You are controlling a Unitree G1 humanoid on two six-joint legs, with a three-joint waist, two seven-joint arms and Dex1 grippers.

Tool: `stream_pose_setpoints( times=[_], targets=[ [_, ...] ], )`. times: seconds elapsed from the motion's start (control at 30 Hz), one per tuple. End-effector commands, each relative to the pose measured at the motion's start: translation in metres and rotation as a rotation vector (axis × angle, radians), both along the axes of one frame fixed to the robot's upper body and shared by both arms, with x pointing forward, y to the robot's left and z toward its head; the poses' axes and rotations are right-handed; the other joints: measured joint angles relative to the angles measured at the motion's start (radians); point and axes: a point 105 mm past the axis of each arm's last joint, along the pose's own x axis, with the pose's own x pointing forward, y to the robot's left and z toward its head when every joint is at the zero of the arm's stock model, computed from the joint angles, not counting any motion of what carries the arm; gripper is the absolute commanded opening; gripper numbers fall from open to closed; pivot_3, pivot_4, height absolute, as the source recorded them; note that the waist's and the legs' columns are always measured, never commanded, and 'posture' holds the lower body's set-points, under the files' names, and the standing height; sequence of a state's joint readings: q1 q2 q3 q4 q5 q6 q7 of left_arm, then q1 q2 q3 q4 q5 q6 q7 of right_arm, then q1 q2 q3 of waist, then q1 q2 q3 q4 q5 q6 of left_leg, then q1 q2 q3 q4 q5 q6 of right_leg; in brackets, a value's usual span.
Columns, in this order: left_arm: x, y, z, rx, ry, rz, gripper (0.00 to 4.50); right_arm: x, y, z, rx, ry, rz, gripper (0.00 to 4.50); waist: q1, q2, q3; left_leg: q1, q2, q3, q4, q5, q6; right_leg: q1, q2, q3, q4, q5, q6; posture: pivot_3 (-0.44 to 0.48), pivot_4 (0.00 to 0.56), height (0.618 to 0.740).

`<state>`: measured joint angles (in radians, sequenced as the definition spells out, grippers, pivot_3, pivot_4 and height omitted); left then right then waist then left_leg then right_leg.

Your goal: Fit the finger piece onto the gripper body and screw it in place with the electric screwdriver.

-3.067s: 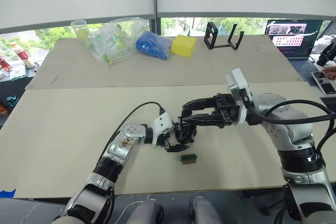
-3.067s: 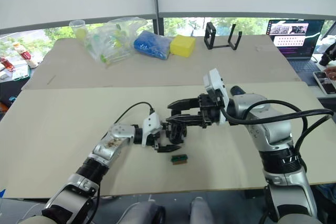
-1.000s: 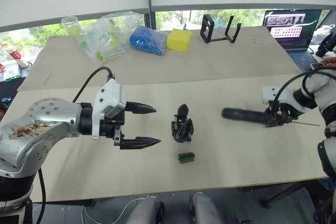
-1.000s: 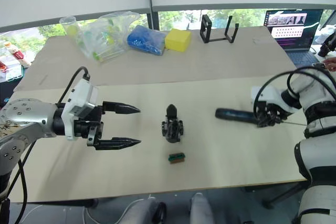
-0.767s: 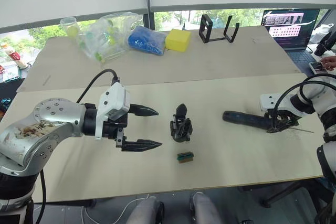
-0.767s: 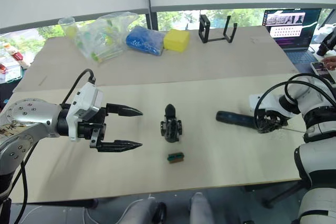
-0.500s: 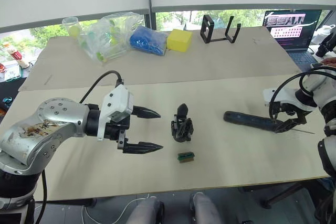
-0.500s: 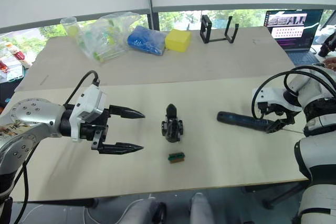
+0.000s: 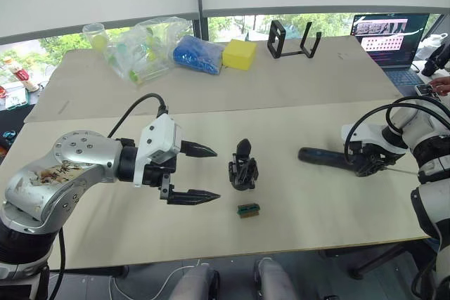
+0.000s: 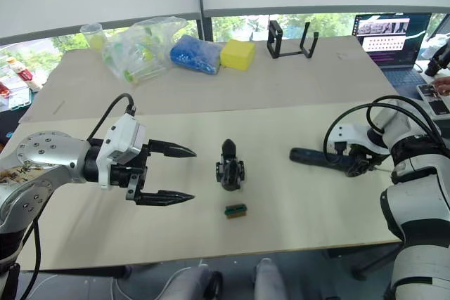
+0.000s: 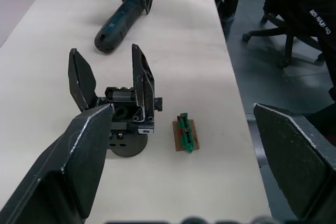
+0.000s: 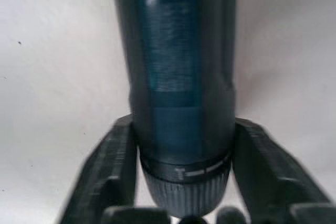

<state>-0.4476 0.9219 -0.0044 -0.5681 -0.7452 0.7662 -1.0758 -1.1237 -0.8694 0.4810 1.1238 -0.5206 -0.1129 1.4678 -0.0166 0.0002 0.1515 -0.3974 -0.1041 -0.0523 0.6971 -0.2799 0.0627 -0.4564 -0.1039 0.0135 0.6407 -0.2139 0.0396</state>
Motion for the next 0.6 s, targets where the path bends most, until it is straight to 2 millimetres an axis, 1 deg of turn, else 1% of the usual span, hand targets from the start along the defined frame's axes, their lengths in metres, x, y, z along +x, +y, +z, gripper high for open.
stream_pose_setpoints(
  times=[0.03,0.07,0.13,0.2,0.27,0.33,0.37,0.4,0.43,0.47,0.5,0.57,0.6],
  targets=[
    [0.0,0.004,-0.01,0.015,0.013,0.001,4.5,0.008,0.009,0.015,0.012,-0.129,0.19,1.93,-0.001,0.0,0.0,0.0,0.0,0.0,0.0,0.0,0.0,0.0,0.0,0.0,0.0,0.0,0.0,0.0,0.15,0.737],
    [-0.001,0.004,-0.016,0.018,0.032,0.002,4.5,0.009,0.013,0.023,0.06,-0.188,0.228,1.93,-0.002,0.0,0.0,0.0,0.0,0.0,-0.001,0.0,0.0,0.0,0.0,0.0,0.0,0.0,0.0,0.0,0.15,0.737],
    [-0.003,0.006,-0.024,0.02,0.055,0.003,4.5,0.012,0.015,0.036,0.158,-0.291,0.213,1.93,-0.004,0.0,0.0,0.0,0.0,0.0,-0.001,0.0,0.0,-0.001,0.004,0.001,0.0,0.0,0.0,0.0,0.15,0.737],
    [-0.003,0.008,-0.032,0.012,0.068,0.018,4.5,0.007,0.019,0.052,0.331,-0.383,0.2,1.93,-0.002,0.001,0.0,0.0,0.0,0.001,-0.001,0.0,0.0,-0.001,0.005,0.002,0.0,0.0,0.0,0.0,0.15,0.737],
    [-0.002,0.01,-0.035,-0.003,0.066,0.032,4.5,0.001,0.022,0.065,0.46,-0.455,0.18,1.93,0.003,0.001,0.0,0.0,0.001,0.001,-0.001,0.0,0.0,-0.001,0.005,0.002,0.0,0.0,0.0,0.0,0.15,0.737],
    [-0.002,0.011,-0.039,-0.02,0.072,0.044,4.5,-0.006,0.033,0.085,0.671,-0.588,0.144,1.93,0.009,0.001,0.0,-0.001,0.001,0.0,-0.001,0.0,0.0,-0.001,0.005,0.002,0.0,0.0,0.0,0.0,0.15,0.737],
    [-0.003,0.012,-0.041,-0.023,0.075,0.044,4.5,-0.012,0.038,0.094,0.768,-0.638,0.121,1.93,0.014,0.001,0.0,-0.001,0.002,0.0,0.0,0.0,0.0,0.0,0.004,0.002,0.0,0.0,0.0,0.0,0.15,0.737],
    [-0.006,0.012,-0.048,-0.014,0.091,0.031,4.5,-0.024,0.047,0.105,0.916,-0.715,0.076,1.93,0.016,0.001,0.0,-0.001,0.002,0.0,0.0,0.0,0.0,-0.001,0.004,0.003,0.0,0.0,0.0,0.0,0.15,0.737],
    [-0.009,0.012,-0.054,-0.002,0.097,0.016,4.5,-0.037,0.053,0.109,1.018,-0.759,0.028,1.93,0.02,0.001,0.0,-0.001,0.002,0.0,0.001,0.0,0.0,0.0,0.003,0.003,0.001,0.0,0.0,0.0,0.15,0.737],
    [-0.011,0.013,-0.058,0.007,0.099,0.006,4.5,-0.047,0.057,0.111,1.076,-0.782,-0.012,1.93,0.025,0.001,0.0,-0.002,0.003,-0.001,0.0,0.0,0.0,0.0,0.0,0.003,0.001,0.0,-0.001,0.0,0.15,0.737],
    [-0.011,0.013,-0.063,0.013,0.096,-0.001,4.5,-0.06,0.067,0.112,1.162,-0.803,-0.049,1.93,0.03,0.001,0.0,-0.001,0.003,-0.002,-0.001,0.0,0.0,0.0,0.0,0.003,0.001,0.0,-0.001,0.0,0.15,0.737],
    [-0.01,0.013,-0.069,0.013,0.089,-0.005,4.5,-0.077,0.082,0.111,1.288,-0.816,-0.13,1.93,0.031,0.002,0.0,-0.001,0.003,-0.002,-0.001,0.0,0.0,-0.001,0.001,0.004,0.002,0.0,-0.001,0.0,0.15,0.737],
    [-0.009,0.012,-0.072,0.012,0.079,-0.009,4.5,-0.089,0.092,0.107,1.34,-0.792,-0.145,1.93,0.032,0.002,0.0,-0.001,0.003,-0.002,-0.001,0.0,-0.001,-0.001,0.0,0.004,0.002,0.0,-0.001,0.0,0.15,0.737]
  ],
)
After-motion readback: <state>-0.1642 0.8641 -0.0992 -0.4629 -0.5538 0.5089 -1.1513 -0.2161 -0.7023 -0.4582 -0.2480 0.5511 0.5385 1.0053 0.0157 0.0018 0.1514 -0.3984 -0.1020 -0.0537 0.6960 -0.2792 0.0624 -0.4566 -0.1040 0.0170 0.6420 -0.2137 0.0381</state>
